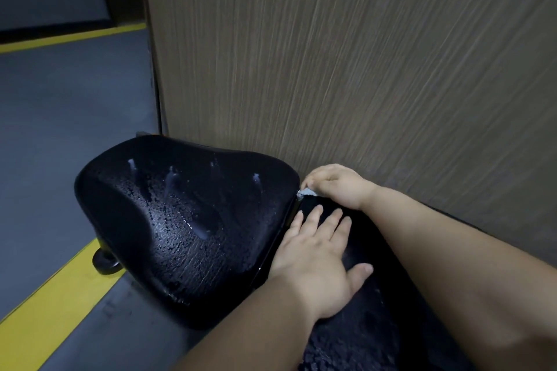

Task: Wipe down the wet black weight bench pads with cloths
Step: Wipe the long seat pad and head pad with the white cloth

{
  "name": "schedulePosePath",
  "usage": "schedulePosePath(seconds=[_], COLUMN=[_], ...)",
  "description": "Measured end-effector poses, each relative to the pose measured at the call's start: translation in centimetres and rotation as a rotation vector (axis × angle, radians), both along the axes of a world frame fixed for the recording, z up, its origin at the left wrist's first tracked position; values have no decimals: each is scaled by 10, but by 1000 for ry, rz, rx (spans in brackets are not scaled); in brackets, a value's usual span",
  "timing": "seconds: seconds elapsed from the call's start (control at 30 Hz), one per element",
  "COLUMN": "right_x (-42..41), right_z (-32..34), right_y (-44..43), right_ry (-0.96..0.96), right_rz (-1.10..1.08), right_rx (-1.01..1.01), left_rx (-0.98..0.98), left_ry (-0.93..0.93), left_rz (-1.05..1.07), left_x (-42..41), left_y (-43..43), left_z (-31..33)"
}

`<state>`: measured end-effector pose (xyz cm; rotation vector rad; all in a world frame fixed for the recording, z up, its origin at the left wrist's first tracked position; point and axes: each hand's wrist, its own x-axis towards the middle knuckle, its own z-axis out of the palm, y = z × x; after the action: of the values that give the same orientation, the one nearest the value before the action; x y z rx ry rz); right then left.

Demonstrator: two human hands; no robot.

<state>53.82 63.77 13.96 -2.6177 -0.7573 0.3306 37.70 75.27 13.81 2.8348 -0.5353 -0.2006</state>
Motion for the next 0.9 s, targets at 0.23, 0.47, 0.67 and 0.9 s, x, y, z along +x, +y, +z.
schedulePosePath(seconds=[0.23, 0.47, 0.67, 0.9], right_x=[-1, -13, -3, -54], right_z=[1, -4, -1, 7], right_y=[2, -20, -25, -28], right_ry=[-39, -48, -83, -114], right_rz=[-77, 68, -174, -59], right_rx=[-83, 43, -71, -168], left_rx=[-4, -7, -22, -377], left_ry=[1, -17, -41, -268], left_rz=[6, 13, 9, 173], left_x=[-1, -1, -3, -5], left_y=[1, 0, 1, 4], left_z=[0, -1, -3, -1])
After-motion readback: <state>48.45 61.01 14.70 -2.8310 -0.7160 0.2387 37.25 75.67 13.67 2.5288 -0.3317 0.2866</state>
